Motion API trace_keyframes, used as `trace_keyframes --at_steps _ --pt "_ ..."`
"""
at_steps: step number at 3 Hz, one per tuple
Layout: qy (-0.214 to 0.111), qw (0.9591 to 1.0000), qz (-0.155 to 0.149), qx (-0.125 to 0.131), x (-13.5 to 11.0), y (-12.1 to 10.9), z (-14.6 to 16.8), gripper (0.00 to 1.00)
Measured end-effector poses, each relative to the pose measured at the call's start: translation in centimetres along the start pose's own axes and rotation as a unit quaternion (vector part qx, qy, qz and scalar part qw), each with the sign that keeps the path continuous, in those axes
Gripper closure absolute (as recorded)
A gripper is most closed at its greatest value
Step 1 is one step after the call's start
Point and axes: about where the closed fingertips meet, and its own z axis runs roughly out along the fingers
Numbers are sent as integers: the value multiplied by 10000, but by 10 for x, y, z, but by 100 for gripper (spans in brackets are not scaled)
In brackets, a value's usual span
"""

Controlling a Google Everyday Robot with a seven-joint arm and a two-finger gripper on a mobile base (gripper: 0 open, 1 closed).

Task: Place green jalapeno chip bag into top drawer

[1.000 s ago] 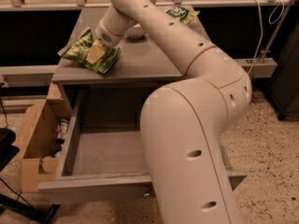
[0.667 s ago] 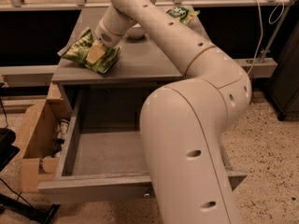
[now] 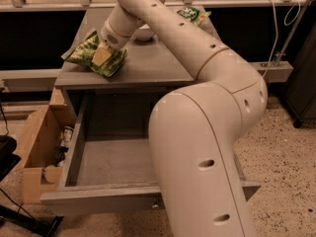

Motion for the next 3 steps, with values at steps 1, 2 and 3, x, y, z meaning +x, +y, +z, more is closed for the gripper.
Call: trace_keyframes --at_steps 1,2,3 --pt "88 9997 -64 215 5 9 -45 100" --pt "600 9948 156 808 66 44 -161 100" --pt "735 9910 209 1097 87 92 -254 100"
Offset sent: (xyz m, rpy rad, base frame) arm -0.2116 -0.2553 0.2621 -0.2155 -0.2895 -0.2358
